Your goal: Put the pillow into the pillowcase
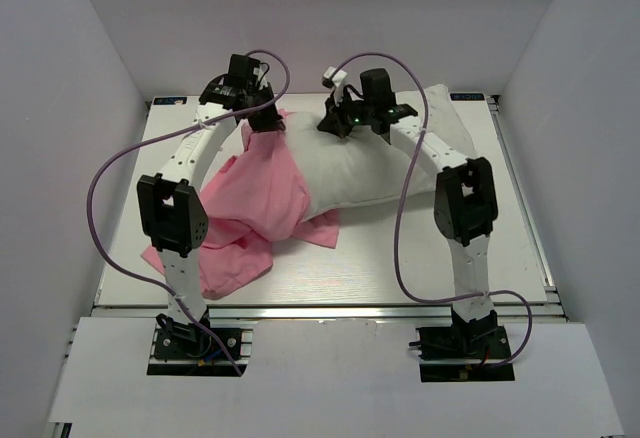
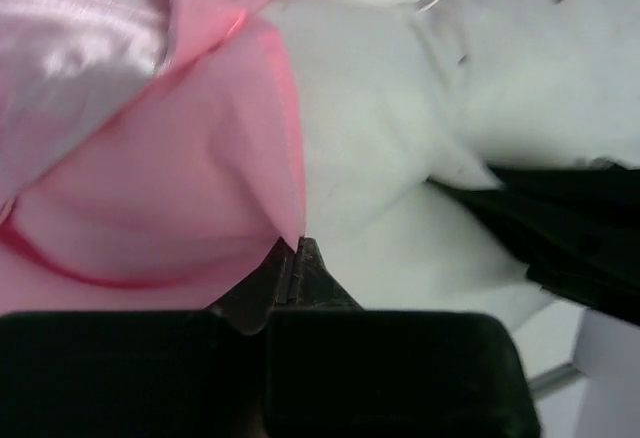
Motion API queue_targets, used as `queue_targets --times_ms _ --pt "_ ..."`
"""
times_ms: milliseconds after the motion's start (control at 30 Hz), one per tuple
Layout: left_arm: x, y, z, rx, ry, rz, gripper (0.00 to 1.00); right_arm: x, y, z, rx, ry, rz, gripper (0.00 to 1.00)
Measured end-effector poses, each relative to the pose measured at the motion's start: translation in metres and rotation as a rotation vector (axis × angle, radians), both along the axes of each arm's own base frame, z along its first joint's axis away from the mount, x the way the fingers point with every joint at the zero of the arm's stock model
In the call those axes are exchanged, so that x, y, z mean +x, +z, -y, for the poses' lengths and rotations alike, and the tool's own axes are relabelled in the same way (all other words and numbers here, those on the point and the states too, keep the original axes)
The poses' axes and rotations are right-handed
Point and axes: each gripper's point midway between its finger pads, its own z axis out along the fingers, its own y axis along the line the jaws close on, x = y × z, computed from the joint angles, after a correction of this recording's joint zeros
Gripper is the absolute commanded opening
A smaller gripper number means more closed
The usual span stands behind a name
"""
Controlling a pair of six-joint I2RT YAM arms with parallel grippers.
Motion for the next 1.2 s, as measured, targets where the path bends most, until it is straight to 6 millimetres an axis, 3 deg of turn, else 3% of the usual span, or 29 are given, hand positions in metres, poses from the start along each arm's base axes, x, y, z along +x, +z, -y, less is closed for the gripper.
queue_targets --times_ms 100,333,433,533,633,700,767,867,933,1033,1100,1200 --pt "-0.004 0.013 0.014 -0.079 -0.033 0.004 0.00 -0.032 0.020 0.003 0.077 0.011 -0.085 0.00" --pt "-0.012 0.054 0.044 -0.275 -0.085 0.022 0.00 -0.077 0.108 -0.005 0.267 0.009 -0.122 0.00" --pt "-0.011 0.079 0.057 -0.342 -0.109 0.061 0.00 -0.094 0.115 -0.009 0.288 0.006 -0.123 0.00" --pt "-0.015 0.096 0.071 -0.399 -0.132 0.088 0.00 -0.107 0.103 -0.010 0.275 -0.004 -0.130 0.00" --pt "-0.016 0.110 0.086 -0.464 -0.155 0.116 0.00 -0.110 0.084 -0.005 0.245 -0.047 -0.132 0.00" --pt "-0.017 0.120 0.095 -0.510 -0.173 0.133 0.00 -0.102 0.080 0.000 0.232 -0.094 -0.109 0.00" --pt "-0.017 0.129 0.102 -0.543 -0.191 0.151 0.00 -0.087 0.086 0.010 0.228 -0.158 -0.049 0.00" --pt "-0.018 0.141 0.107 -0.576 -0.221 0.187 0.00 -0.061 0.110 0.030 0.221 -0.254 0.103 0.00" --pt "-0.025 0.142 0.106 -0.589 -0.231 0.204 0.00 -0.056 0.129 0.039 0.218 -0.280 0.198 0.00" --pt "-0.063 0.120 0.093 -0.589 -0.217 0.160 0.00 -0.069 0.147 0.041 0.205 -0.270 0.351 0.00" --pt "-0.092 0.101 0.082 -0.591 -0.202 0.139 0.00 -0.092 0.143 0.034 0.197 -0.231 0.394 0.00" --pt "-0.125 0.071 0.072 -0.601 -0.181 0.093 0.00 -0.132 0.112 0.014 0.174 -0.149 0.396 0.00"
